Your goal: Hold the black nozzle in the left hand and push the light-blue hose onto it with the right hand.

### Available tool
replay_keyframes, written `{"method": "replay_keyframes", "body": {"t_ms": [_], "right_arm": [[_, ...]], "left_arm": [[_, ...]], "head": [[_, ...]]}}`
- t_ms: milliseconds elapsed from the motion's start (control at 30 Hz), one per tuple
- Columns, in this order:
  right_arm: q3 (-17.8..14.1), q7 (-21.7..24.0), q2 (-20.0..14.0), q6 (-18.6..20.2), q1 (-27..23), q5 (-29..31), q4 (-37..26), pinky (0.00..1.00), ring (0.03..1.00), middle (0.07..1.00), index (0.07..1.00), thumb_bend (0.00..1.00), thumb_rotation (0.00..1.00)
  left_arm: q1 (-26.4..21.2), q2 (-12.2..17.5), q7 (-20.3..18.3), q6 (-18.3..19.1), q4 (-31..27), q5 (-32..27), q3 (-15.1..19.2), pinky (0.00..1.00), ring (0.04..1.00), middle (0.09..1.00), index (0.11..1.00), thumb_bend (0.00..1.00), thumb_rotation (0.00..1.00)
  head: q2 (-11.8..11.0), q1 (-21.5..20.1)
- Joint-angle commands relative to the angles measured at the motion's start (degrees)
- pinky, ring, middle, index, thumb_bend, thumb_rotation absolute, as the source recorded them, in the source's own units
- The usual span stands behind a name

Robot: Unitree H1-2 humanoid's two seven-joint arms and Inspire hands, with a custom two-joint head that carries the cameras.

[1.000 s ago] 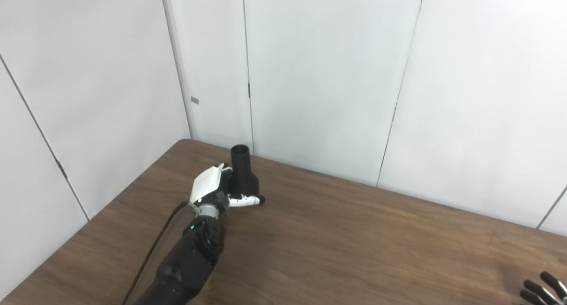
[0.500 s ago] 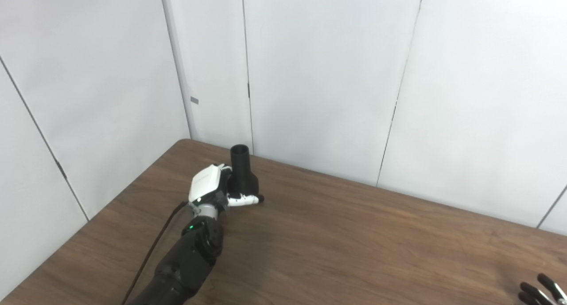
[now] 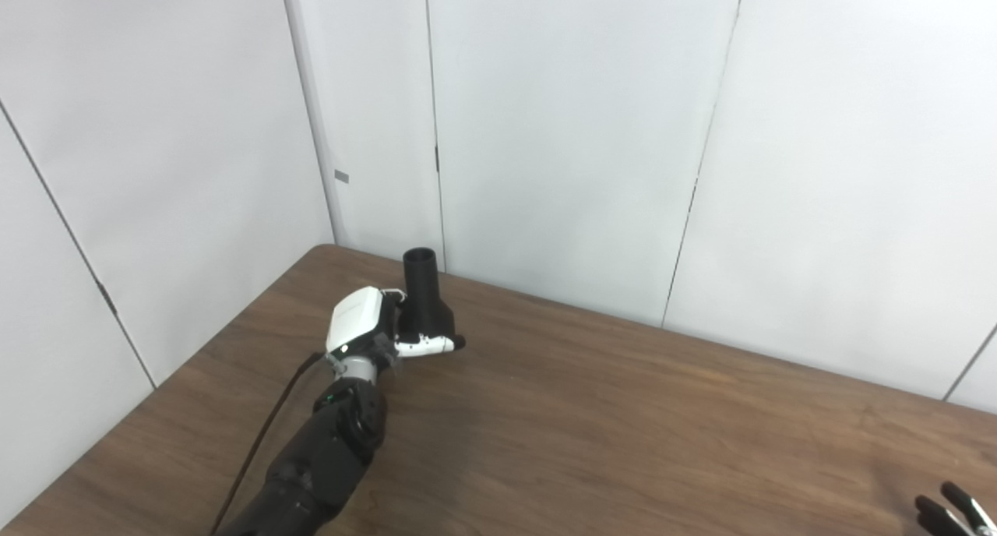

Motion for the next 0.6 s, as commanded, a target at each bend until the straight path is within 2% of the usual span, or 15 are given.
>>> {"method": "replay_keyframes", "body": {"t_ms": [0, 133, 200, 333, 433, 567], "right_arm": [[0.12, -0.18, -0.06, 0.30, 0.07, -0.54, -0.12, 0.85, 0.869, 0.829, 0.893, 0.54, 0.03], [0.57, -0.80, -0.05, 0.58, 0.16, -2.04, -0.54, 0.84, 0.864, 0.821, 0.893, 0.54, 0.05], [0.73, -0.98, 0.03, 0.57, 0.17, -2.40, -0.63, 0.88, 0.886, 0.832, 0.904, 0.53, 0.03], [0.74, -0.91, -0.34, -1.24, 0.13, -2.17, 0.39, 0.93, 0.914, 0.861, 0.925, 0.52, 0.00], [0.55, -1.19, -0.66, -2.96, -0.13, -2.45, 2.00, 0.94, 0.898, 0.854, 0.921, 0.55, 0.00], [0.42, -1.18, -1.40, -5.17, -0.51, -2.64, 4.09, 0.89, 0.862, 0.830, 0.902, 0.60, 0.10]], "left_arm": [[-1.09, 1.35, -0.11, -0.60, -0.36, -0.13, 0.19, 0.97, 0.865, 0.736, 0.484, 0.52, 0.05], [-0.23, 1.38, 0.52, -0.69, -1.26, 0.04, 0.38, 0.96, 0.858, 0.729, 0.484, 0.52, 0.05], [0.45, 1.29, 1.25, -0.98, -1.94, 0.06, 0.72, 0.96, 0.848, 0.720, 0.484, 0.52, 0.05], [2.61, 1.35, 2.01, -2.16, -4.20, 0.61, 0.56, 0.94, 0.824, 0.711, 0.483, 0.52, 0.05], [4.23, 1.28, 1.84, -2.40, -6.53, 1.15, 0.19, 0.98, 0.833, 0.711, 0.483, 0.52, 0.05], [6.85, 1.21, 1.00, -2.25, -11.63, 2.80, -1.07, 1.00, 0.841, 0.715, 0.483, 0.52, 0.05]], "head": [[0.03, 0.00], [0.35, -1.73], [0.80, -2.82], [1.97, -5.11], [3.14, -7.34], [5.38, -11.36]]}}
